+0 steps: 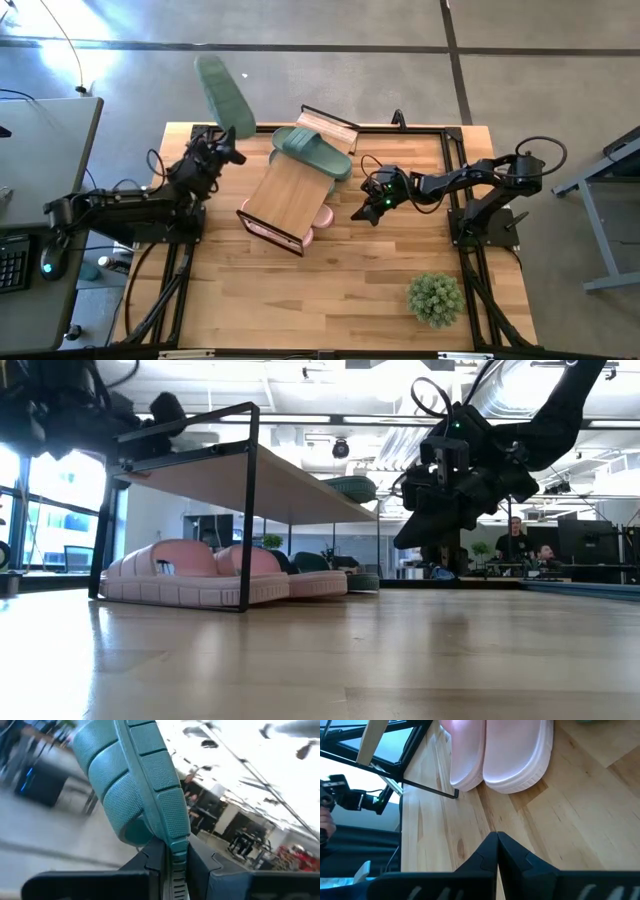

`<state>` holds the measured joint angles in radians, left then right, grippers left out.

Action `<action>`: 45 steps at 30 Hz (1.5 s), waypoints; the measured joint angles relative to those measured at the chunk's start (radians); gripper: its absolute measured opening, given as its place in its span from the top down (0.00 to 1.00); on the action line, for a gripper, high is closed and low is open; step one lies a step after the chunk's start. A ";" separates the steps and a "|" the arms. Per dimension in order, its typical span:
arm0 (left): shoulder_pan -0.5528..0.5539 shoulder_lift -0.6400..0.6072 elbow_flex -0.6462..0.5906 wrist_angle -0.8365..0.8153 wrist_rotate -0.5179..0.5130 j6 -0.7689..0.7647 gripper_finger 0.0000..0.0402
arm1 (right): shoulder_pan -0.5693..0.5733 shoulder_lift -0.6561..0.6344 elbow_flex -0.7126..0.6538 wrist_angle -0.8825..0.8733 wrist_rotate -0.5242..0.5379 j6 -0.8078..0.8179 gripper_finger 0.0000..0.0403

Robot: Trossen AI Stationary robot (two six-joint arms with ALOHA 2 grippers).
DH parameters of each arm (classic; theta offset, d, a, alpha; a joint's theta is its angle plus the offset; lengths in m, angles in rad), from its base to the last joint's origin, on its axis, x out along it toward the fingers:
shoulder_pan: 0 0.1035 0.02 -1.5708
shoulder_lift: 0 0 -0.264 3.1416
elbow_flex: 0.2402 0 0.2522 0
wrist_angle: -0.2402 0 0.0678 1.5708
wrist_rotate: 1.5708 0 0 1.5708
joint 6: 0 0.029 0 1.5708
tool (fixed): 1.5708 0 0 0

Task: Pick and place slides into the shelf
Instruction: Put the green slide on the shelf

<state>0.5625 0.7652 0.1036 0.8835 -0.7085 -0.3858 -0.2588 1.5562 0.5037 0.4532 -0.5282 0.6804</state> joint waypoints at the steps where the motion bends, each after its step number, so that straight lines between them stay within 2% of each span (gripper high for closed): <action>1: 0.000 -0.005 0.000 0.021 0.019 0.051 0.92 | 0.000 0.000 0.000 0.000 0.000 0.000 1.00; 7: 0.000 -0.020 0.030 0.063 0.172 0.292 0.92 | 0.000 0.000 0.000 0.000 0.004 0.021 1.00; 14: -0.001 -0.021 0.171 0.027 0.369 0.604 0.92 | -0.002 0.000 0.000 0.000 0.005 0.063 1.00; 18: 0.000 -0.025 0.283 -0.145 0.460 0.734 0.92 | -0.002 0.000 0.000 0.000 0.018 0.064 1.00; 23: -0.026 -0.024 0.466 -0.536 0.563 0.957 0.92 | -0.002 0.000 0.000 0.000 0.031 0.073 1.00; 27: -0.101 -0.022 0.607 -0.850 0.517 1.135 0.92 | -0.005 -0.013 0.000 -0.002 0.053 0.079 1.00; 30: -0.177 -0.023 0.681 -0.990 0.448 1.218 0.92 | -0.007 -0.048 0.000 -0.007 0.089 0.074 1.00; 37: -0.369 -0.023 0.754 -1.184 0.292 1.389 0.92 | -0.042 -0.169 0.000 -0.092 0.164 0.044 1.00; 41: -0.493 -0.016 0.754 -1.255 0.209 1.559 0.92 | -0.058 -0.235 0.000 -0.174 0.209 0.010 1.00; 45: -0.587 0.027 0.754 -1.353 0.060 1.683 0.92 | -0.068 -0.275 0.000 -0.213 0.257 -0.008 1.00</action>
<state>-0.0240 0.7918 0.8577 -0.4696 -0.6489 1.2969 -0.3265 1.2817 0.5037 0.2399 -0.2710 0.6724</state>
